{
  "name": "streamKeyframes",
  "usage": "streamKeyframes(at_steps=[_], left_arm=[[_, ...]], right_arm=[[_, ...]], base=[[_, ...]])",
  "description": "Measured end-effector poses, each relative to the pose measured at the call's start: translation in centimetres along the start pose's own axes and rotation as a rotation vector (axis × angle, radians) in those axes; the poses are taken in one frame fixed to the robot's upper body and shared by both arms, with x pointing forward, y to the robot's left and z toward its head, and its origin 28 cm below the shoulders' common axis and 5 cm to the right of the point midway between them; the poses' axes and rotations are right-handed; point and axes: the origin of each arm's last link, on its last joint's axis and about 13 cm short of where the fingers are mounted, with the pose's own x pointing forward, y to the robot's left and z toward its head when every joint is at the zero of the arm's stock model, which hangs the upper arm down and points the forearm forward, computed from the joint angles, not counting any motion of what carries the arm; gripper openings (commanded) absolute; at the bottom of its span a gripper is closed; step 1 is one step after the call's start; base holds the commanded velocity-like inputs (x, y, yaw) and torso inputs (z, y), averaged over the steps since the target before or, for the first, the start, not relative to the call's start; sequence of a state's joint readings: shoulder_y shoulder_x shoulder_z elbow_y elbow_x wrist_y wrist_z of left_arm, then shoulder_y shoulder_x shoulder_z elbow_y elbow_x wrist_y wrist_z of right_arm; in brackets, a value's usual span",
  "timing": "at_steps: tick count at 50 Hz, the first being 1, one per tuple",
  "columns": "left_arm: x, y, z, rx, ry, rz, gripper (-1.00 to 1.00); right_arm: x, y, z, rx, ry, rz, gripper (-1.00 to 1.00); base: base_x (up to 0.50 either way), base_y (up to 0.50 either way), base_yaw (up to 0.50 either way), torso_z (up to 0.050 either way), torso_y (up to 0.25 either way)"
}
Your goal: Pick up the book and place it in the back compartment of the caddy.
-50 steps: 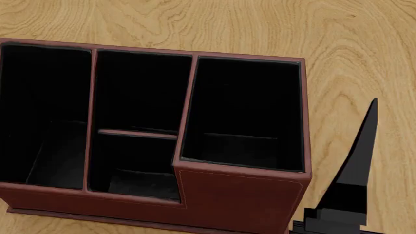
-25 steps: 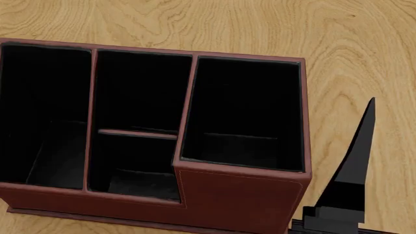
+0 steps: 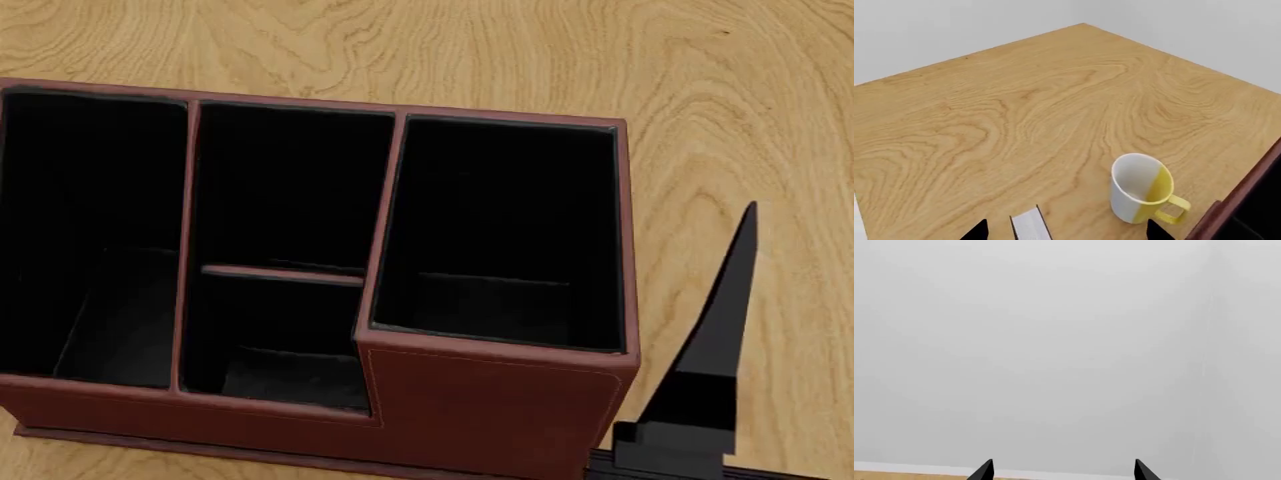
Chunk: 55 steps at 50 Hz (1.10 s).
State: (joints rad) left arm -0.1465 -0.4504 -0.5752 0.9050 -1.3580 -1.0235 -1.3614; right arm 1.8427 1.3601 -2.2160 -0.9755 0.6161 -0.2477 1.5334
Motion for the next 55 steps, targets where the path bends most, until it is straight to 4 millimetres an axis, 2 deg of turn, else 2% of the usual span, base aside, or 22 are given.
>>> streamKeyframes(at_steps=[55], left_arm=[[3.8, 0.3, -4.1, -0.039, 0.207, 0.063, 1.00]], right_arm=[[0.5, 0.6, 0.2, -0.021, 0.008, 0.024, 1.00]], base=[[0.00, 0.00, 0.00, 0.000, 0.000]])
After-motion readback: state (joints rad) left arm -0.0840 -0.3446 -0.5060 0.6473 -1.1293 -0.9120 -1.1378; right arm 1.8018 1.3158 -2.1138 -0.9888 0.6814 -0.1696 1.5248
